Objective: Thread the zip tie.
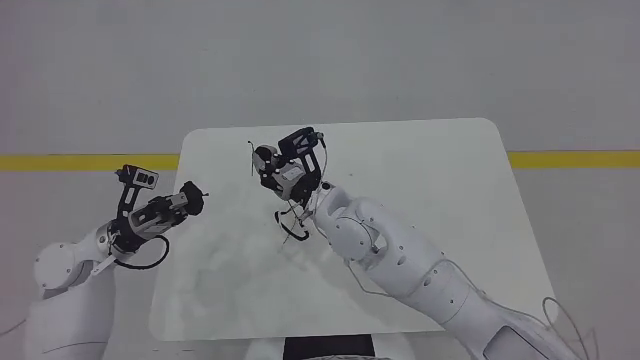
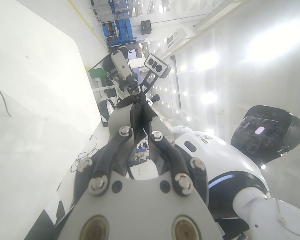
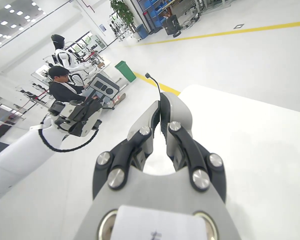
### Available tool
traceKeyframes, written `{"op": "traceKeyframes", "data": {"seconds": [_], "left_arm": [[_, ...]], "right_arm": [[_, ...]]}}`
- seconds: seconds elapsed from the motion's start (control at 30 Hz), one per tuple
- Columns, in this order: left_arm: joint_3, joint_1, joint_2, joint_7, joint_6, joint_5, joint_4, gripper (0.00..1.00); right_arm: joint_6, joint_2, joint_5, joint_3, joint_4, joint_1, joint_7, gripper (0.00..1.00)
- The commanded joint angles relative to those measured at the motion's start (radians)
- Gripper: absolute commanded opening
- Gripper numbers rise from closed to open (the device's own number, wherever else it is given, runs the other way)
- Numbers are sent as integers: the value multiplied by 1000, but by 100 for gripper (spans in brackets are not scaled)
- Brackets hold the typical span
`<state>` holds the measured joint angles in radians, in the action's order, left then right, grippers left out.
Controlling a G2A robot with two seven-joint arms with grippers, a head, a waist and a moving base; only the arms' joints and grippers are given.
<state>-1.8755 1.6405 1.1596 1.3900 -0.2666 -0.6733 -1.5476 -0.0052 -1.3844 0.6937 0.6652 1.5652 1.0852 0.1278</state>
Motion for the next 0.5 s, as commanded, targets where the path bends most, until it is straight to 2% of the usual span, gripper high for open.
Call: {"op": "traceKeyframes", "data": {"seconds": [0.0, 0.1, 0.23, 0.33, 0.47], "left_arm": [[0, 0, 0, 0, 0, 0, 0, 0], [27, 3, 1, -49, -3, 18, 0, 0], [63, 3, 3, -116, -45, 53, 30, 0], [95, -3, 7, -188, -51, 54, 51, 0], [132, -16, 10, -239, -58, 54, 65, 0]], "right_arm": [[0, 0, 0, 0, 0, 0, 0, 0], [2, -2, 0, 3, 12, 10, -15, 0], [68, -15, 40, -15, 50, 23, -52, 0], [113, -30, 79, -39, 69, 26, -83, 0], [153, -47, 128, -69, 72, 25, -100, 0]]}}
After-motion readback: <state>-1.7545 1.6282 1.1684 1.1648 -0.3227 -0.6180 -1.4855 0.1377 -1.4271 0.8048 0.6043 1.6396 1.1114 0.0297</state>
